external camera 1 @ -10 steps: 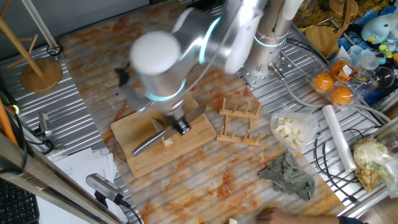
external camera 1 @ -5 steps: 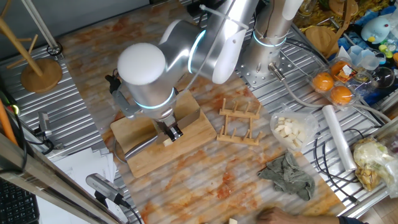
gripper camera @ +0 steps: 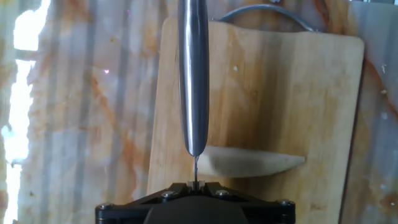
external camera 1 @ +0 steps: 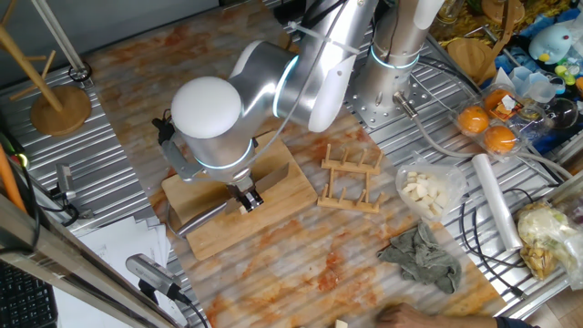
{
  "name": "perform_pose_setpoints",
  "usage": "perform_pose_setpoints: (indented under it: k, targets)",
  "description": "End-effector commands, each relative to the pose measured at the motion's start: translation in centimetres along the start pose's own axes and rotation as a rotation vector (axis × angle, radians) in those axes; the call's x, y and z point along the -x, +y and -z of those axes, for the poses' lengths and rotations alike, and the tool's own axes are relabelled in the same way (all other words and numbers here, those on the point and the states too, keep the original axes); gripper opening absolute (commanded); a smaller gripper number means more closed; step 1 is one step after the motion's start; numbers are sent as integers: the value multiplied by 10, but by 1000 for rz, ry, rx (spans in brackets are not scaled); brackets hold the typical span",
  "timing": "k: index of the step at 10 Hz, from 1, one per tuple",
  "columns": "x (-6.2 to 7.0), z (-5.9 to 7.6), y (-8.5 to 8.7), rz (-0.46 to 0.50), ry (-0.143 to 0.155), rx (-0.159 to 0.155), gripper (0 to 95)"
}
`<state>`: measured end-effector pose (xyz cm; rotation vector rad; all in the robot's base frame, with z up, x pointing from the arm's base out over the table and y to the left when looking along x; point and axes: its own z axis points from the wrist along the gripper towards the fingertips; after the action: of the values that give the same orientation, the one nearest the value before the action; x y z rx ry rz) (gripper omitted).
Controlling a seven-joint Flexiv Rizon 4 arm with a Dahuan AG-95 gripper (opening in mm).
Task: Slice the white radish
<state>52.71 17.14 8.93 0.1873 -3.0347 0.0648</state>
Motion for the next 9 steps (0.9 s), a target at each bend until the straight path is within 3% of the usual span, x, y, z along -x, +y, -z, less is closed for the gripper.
perform_pose_setpoints:
  k: [1, 9]
  targets:
    - [2, -1, 0, -24, 3, 2, 0]
    - [-9, -11, -8, -46, 16, 20, 0]
